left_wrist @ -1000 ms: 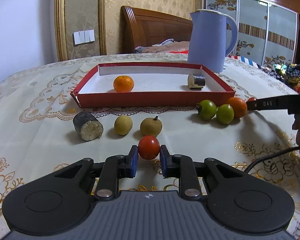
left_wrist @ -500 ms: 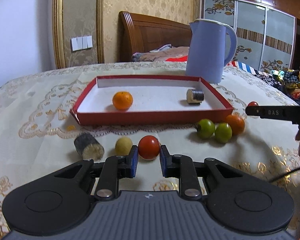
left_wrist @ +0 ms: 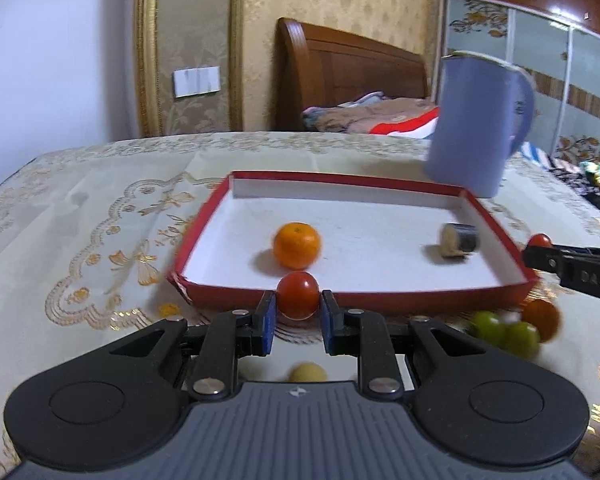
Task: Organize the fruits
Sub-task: 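Carry both red tomatoes over the tray with the left and right grippers, then open the left gripper beside the orange while the right releases its tomato in the tray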
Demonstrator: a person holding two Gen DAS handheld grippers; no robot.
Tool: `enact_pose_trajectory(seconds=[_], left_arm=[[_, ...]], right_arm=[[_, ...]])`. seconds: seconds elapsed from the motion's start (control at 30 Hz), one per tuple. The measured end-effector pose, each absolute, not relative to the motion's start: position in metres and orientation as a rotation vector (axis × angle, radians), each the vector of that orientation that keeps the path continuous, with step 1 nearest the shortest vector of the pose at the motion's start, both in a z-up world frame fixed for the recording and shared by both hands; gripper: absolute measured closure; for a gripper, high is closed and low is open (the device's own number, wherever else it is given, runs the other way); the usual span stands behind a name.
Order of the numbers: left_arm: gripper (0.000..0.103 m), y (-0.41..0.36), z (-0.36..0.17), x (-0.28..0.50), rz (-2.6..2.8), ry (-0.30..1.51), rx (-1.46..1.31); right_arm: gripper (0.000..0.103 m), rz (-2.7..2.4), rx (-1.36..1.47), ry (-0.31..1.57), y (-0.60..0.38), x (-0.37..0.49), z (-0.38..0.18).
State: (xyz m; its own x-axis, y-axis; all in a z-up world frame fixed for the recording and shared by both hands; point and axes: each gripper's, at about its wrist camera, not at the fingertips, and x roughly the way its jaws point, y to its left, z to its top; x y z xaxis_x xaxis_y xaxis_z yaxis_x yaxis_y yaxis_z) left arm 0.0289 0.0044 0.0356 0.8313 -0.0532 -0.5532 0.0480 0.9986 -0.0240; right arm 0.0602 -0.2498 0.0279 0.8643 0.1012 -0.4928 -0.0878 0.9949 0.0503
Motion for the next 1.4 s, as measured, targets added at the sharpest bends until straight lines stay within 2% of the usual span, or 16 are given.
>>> enact_pose_trajectory(seconds=[0.4,0.63,1.13,1.23,1.3,1.4], left_arm=[[0.081,0.013,0.029,0.077,-0.032,0.623,-0.030],[0.081,0.012,0.014,0.103,-0.011,0.684,-0.035],[0.080,0.015,0.009,0.127,0.041,0.679,-0.017],[0.079,0.016,0.008,0.125,0.035,0.675,-0.023],[0.078,0.017,0.008,0.123,0.030,0.671,-0.030],[0.069,0.017,0.007,0.121,0.041,0.663,-0.016]], right_arm=[[0.079,0.099,0.010,0.649,-0.227,0.109,0.002],[0.079,0.062,0.008,0.654,-0.224,0.125,-0.001],[0.079,0.001,-0.008,0.659,-0.218,0.155,0.000],[0.078,0.008,0.003,0.658,-0.218,0.152,0.001],[0.068,0.009,-0.004,0.660,-0.217,0.150,0.001],[0.059,-0.004,-0.021,0.637,-0.215,0.145,0.002]])
